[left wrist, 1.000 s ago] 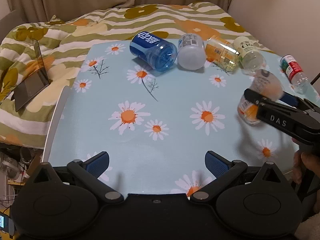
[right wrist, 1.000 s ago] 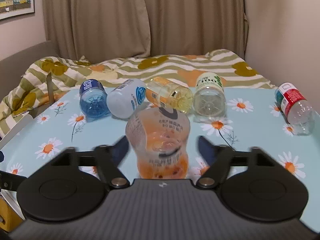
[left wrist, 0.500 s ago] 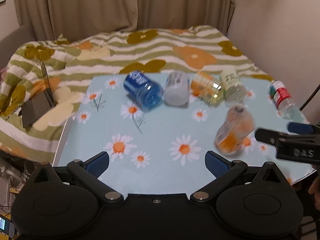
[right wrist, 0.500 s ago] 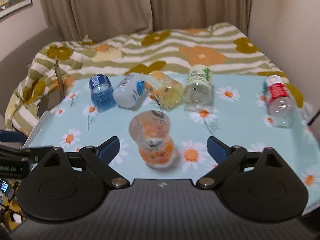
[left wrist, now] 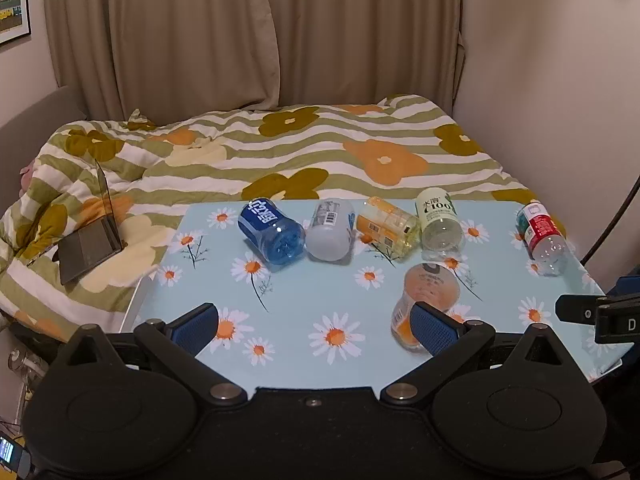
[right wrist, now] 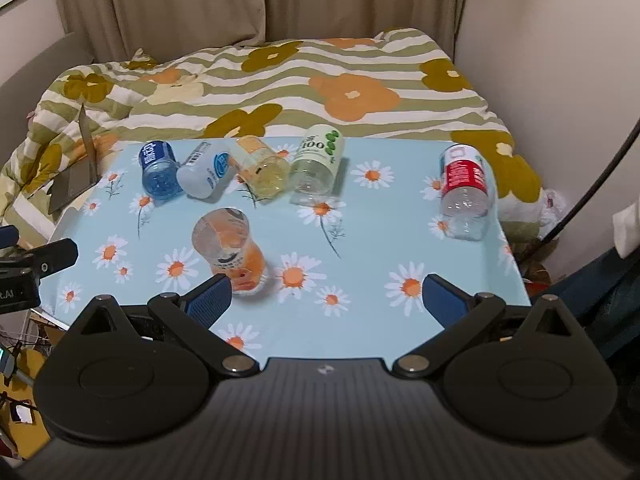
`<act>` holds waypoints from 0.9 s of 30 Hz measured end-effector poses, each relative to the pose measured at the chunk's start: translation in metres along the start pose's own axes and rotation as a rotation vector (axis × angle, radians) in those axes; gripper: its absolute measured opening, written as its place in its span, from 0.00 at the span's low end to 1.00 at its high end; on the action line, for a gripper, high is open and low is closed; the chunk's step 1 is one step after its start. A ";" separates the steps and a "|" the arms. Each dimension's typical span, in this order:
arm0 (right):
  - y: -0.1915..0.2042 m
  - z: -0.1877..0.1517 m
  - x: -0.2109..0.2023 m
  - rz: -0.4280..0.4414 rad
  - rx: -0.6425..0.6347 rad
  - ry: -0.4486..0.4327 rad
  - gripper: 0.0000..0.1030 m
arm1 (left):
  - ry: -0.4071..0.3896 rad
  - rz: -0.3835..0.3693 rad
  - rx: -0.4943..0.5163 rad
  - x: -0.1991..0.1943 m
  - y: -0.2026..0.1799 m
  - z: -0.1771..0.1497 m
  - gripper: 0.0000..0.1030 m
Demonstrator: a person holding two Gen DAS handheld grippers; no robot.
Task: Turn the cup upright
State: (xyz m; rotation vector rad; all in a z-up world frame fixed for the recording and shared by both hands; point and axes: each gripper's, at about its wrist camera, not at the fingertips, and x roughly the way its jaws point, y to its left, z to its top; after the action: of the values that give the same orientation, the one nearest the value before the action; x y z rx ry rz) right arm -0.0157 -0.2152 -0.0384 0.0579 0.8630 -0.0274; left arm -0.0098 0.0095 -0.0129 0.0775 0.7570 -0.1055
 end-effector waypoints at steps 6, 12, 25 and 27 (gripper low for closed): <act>-0.004 -0.004 -0.002 -0.009 0.003 -0.001 1.00 | -0.001 -0.004 -0.013 -0.004 -0.005 -0.005 1.00; -0.004 -0.005 -0.002 -0.008 0.001 -0.003 1.00 | -0.015 -0.005 -0.002 -0.007 -0.011 -0.003 1.00; -0.003 -0.005 -0.001 -0.011 0.002 0.000 1.00 | -0.013 -0.008 0.008 -0.006 -0.011 -0.004 1.00; -0.003 -0.006 -0.002 -0.014 0.005 -0.001 1.00 | -0.013 -0.009 0.011 -0.006 -0.011 -0.004 1.00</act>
State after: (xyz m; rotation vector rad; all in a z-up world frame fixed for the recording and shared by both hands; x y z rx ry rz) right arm -0.0215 -0.2181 -0.0410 0.0561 0.8623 -0.0428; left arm -0.0180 -0.0010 -0.0124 0.0835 0.7436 -0.1185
